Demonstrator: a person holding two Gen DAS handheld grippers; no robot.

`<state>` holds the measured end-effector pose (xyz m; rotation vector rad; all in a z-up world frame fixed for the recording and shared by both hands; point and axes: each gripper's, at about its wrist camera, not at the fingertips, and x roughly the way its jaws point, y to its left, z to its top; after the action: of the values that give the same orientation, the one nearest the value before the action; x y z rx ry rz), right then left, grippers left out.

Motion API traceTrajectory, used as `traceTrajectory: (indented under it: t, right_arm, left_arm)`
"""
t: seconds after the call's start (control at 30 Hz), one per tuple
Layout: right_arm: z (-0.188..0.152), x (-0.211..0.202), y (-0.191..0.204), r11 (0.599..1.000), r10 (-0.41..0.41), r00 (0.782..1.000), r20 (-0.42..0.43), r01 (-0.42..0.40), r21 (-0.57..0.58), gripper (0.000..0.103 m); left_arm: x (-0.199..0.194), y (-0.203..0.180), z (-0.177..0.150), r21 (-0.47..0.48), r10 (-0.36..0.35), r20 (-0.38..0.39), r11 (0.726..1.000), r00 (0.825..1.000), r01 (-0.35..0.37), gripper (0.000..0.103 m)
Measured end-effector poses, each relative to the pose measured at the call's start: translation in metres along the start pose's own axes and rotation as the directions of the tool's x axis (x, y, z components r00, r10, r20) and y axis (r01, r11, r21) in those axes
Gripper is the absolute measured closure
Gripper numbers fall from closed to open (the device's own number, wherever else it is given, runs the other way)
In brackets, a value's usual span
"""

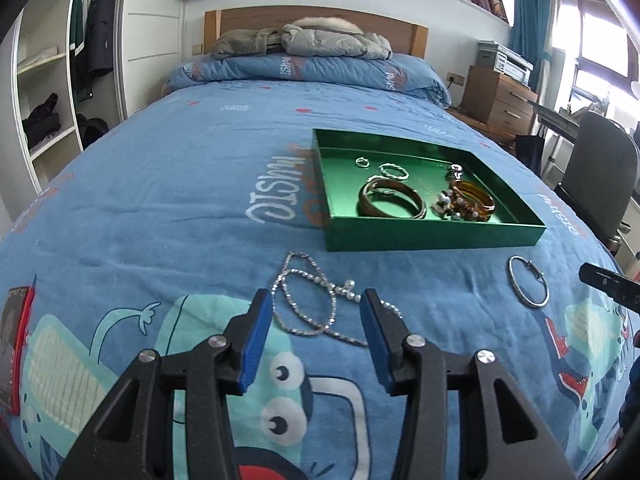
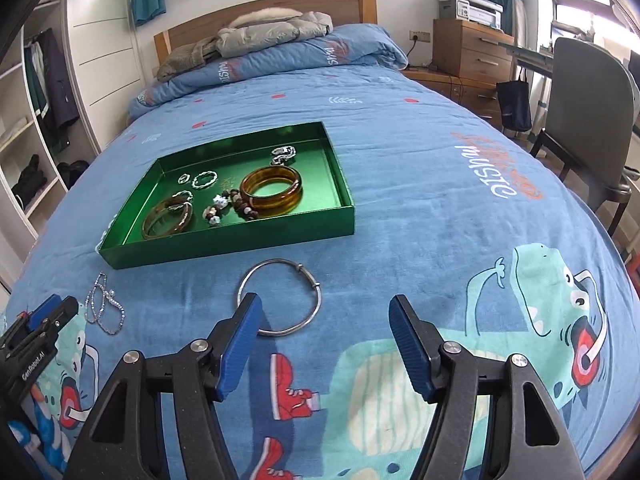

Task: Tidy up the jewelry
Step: 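Lift both tools from the tray and move toward the necklace and bangle, then grasp the silver bead necklace with the left tool while the right tool grasps the silver bangle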

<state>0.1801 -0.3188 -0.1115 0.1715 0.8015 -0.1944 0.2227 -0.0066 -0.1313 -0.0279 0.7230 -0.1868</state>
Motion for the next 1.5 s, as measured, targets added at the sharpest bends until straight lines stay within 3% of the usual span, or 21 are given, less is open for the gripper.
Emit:
traceTrajectory:
  t: [0.13,0.3,0.4,0.57,0.87,1.1,1.17,1.3,1.5]
  right_arm:
    - [0.005,0.012,-0.005,0.999,0.02,1.0,-0.024,-0.021,-0.036,0.044]
    - [0.006,0.026,-0.003,0.994,0.073,0.996,-0.054,-0.077,-0.082,0.044]
    - [0.006,0.035,-0.002,0.988,0.099,0.992,-0.075,-0.107,-0.107,0.045]
    - [0.01,0.06,-0.002,0.977,0.11,0.983,-0.146,-0.134,-0.168,0.052]
    - [0.025,0.093,0.005,0.939,0.119,0.958,-0.26,-0.193,-0.283,0.067]
    - [0.026,0.105,0.032,0.883,0.072,0.958,-0.278,-0.191,-0.429,0.088]
    - [0.024,0.103,0.033,0.884,0.068,0.962,-0.266,-0.181,-0.431,0.092]
    - [0.018,0.094,0.035,0.887,0.045,0.975,-0.219,-0.14,-0.44,0.098]
    - [0.008,0.061,0.027,0.913,0.055,0.991,-0.123,-0.1,-0.394,0.099]
  left_arm:
    - [0.01,0.024,0.004,-0.045,0.004,-0.023,0.999,1.0,-0.005,0.06]
    - [0.026,0.032,0.015,-0.054,-0.054,-0.092,0.997,0.994,0.049,0.06]
    - [0.036,0.029,0.02,-0.033,-0.03,-0.126,0.999,0.992,0.026,0.06]
    - [0.06,0.025,0.018,-0.016,-0.004,-0.23,1.0,0.973,0.0,0.06]
    - [0.084,0.006,0.023,0.11,0.072,-0.305,0.993,0.95,-0.04,0.062]
    - [0.088,-0.002,0.024,0.153,0.108,-0.281,0.986,0.954,-0.067,0.072]
    - [0.088,-0.007,0.023,0.169,0.131,-0.263,0.982,0.956,-0.088,0.077]
    - [0.084,-0.023,0.021,0.24,0.212,-0.218,0.958,0.953,-0.158,0.101]
    - [0.066,-0.034,0.015,0.287,0.322,-0.148,0.919,0.935,-0.271,0.101]
